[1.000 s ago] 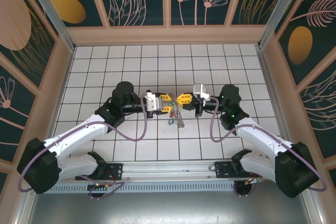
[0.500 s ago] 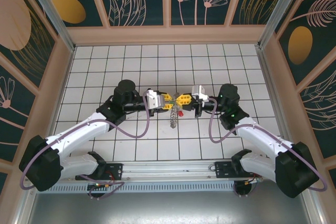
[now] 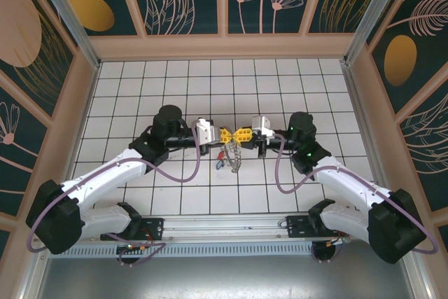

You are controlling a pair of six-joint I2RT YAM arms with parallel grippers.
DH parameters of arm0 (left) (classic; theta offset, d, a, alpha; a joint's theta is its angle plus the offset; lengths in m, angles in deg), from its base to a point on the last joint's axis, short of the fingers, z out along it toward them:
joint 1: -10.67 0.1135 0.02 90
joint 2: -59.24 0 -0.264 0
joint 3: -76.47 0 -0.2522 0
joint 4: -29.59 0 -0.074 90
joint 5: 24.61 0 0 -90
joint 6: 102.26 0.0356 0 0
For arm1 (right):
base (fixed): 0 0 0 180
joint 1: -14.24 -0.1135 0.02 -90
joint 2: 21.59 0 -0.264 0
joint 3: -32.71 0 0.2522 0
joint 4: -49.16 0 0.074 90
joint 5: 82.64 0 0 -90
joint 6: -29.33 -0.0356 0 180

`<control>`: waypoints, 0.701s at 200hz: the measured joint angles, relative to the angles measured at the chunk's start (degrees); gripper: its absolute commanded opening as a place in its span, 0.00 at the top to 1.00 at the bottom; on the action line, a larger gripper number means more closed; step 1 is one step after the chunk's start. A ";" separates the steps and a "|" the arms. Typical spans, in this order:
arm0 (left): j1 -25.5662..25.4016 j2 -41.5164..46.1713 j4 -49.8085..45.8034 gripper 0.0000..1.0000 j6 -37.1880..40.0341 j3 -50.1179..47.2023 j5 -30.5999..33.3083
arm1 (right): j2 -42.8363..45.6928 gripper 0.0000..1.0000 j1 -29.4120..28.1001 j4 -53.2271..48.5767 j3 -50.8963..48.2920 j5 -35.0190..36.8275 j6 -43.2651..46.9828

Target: Put the keys on the keyring

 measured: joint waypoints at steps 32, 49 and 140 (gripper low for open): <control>0.00 0.00 -1.18 1.00 0.42 0.20 0.26 | 0.02 1.00 -0.09 -1.46 0.04 0.07 1.14; -0.02 -0.07 -4.81 1.00 1.90 1.38 0.79 | -0.09 1.00 -0.37 -5.70 1.38 0.26 4.15; -0.35 -3.78 -30.84 1.00 18.01 18.64 6.03 | -4.37 0.78 -1.73 -31.41 10.64 4.59 21.53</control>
